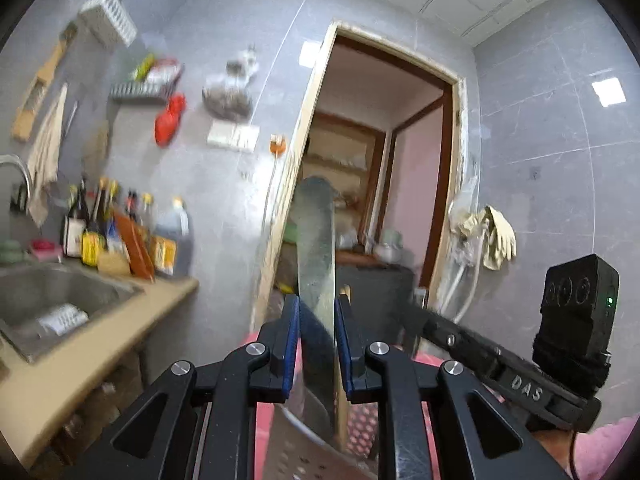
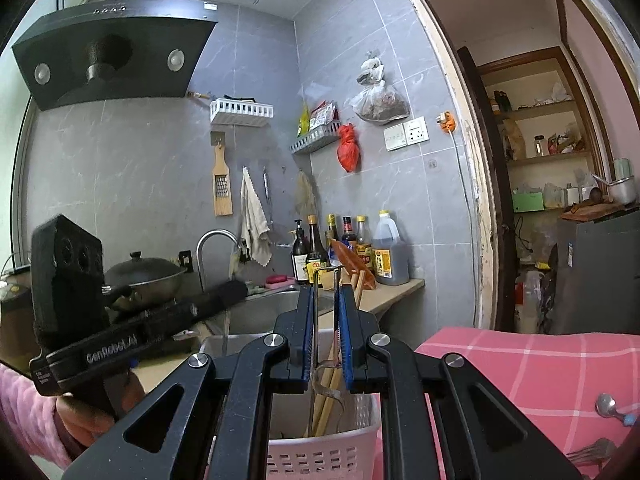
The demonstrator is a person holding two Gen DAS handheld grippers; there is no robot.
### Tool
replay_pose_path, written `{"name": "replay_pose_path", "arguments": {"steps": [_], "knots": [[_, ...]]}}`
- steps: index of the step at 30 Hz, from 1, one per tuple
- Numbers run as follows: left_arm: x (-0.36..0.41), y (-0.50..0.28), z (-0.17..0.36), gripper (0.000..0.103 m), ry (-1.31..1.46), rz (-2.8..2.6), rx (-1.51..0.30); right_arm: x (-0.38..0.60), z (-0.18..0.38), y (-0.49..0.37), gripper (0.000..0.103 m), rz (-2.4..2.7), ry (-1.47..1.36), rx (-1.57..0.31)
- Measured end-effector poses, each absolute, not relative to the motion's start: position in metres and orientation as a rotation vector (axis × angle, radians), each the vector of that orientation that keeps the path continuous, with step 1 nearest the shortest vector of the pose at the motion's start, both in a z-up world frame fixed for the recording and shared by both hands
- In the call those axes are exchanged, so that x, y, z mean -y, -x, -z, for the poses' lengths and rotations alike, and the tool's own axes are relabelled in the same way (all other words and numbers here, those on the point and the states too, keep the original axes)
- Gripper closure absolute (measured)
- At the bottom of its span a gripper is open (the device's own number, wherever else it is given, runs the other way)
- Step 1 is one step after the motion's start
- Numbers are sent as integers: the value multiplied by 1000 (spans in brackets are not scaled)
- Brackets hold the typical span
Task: Organize utensils
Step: 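Lower the knife into the basket and open the left gripper while the right gripper releases the peeler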
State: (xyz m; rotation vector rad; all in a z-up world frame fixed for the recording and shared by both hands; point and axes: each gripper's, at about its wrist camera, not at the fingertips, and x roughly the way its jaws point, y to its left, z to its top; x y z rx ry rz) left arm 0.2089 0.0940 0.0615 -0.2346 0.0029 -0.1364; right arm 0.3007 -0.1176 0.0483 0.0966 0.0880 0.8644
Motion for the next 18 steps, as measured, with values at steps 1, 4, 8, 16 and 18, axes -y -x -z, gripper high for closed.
{"name": "replay_pose_path", "arguments": {"steps": [1, 4, 8, 16, 18], "knots": [[-94, -211, -64, 86, 232, 138, 1, 118, -48, -300, 92, -862, -96, -87], [-93, -217, -66, 86, 235, 143, 3, 118, -49, -299, 92, -855, -98, -89], [-89, -220, -57, 86, 216, 143, 2, 119, -49, -299, 92, -850, -96, -90], [-93, -221, -53, 79, 234, 136, -71, 119, -43, -298, 92, -854, -92, -119], [-96, -221, -55, 75, 238, 145, -79, 121, -44, -298, 90, -857, -100, -126]]}}
